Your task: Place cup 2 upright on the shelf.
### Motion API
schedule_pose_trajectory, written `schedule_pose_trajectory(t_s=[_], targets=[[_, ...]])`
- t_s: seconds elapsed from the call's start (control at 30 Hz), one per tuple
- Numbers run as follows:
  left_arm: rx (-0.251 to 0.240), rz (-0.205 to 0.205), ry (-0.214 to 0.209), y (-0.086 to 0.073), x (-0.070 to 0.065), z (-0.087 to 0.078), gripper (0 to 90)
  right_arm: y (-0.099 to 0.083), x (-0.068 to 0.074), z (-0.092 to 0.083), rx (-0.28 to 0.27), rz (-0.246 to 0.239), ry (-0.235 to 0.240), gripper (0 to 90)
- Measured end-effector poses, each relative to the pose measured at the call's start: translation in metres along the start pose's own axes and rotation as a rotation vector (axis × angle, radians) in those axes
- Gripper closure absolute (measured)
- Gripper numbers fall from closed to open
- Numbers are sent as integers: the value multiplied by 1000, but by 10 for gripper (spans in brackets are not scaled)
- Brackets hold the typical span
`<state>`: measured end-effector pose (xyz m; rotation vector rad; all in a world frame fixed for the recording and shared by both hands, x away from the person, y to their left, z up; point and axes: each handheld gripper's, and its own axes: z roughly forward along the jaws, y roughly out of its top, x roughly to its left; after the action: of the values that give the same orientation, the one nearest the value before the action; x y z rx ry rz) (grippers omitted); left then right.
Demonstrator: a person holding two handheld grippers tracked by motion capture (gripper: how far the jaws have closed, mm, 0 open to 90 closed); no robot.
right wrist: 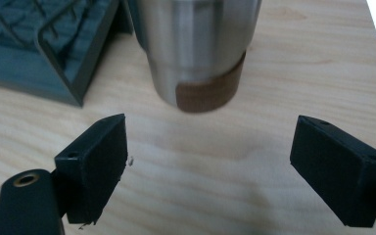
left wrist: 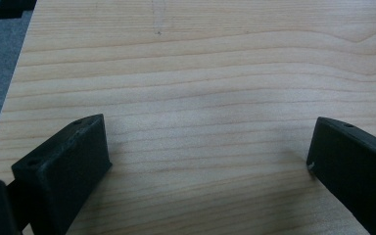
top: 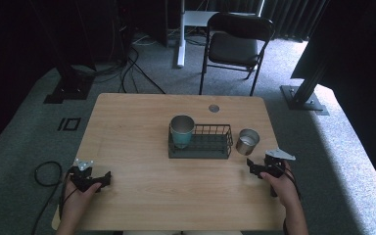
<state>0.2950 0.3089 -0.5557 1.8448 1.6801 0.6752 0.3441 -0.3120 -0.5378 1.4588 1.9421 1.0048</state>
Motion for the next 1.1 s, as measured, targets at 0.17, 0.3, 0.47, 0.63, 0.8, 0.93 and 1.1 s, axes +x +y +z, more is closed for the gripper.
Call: schedule_pose_trajectory(t_s=[0.17, 0.3, 0.47, 0.63, 0.8, 0.93, 1.1], targets=[[0, 1, 0, 0, 0, 0, 26, 11, 1, 2, -41, -4, 5, 136], [-1, 1, 0, 0, 0, 0, 26, 18, 2, 3, -64, -9, -10, 127], [-1, 0, 0, 0, 0, 0, 26, 25, 2, 6, -83, -6, -17, 124], [0, 1, 0, 0, 0, 0, 26, 33, 2, 9, -97, 1, -15, 118], [0, 1, 0, 0, 0, 0, 26, 39, 3, 14, -103, -7, -22, 116], [-1, 0, 0, 0, 0, 0, 26, 43, 6, 19, -115, 3, -3, 115], [-1, 0, 0, 0, 0, 0, 26, 47, 7, 25, -122, 15, 13, 115]])
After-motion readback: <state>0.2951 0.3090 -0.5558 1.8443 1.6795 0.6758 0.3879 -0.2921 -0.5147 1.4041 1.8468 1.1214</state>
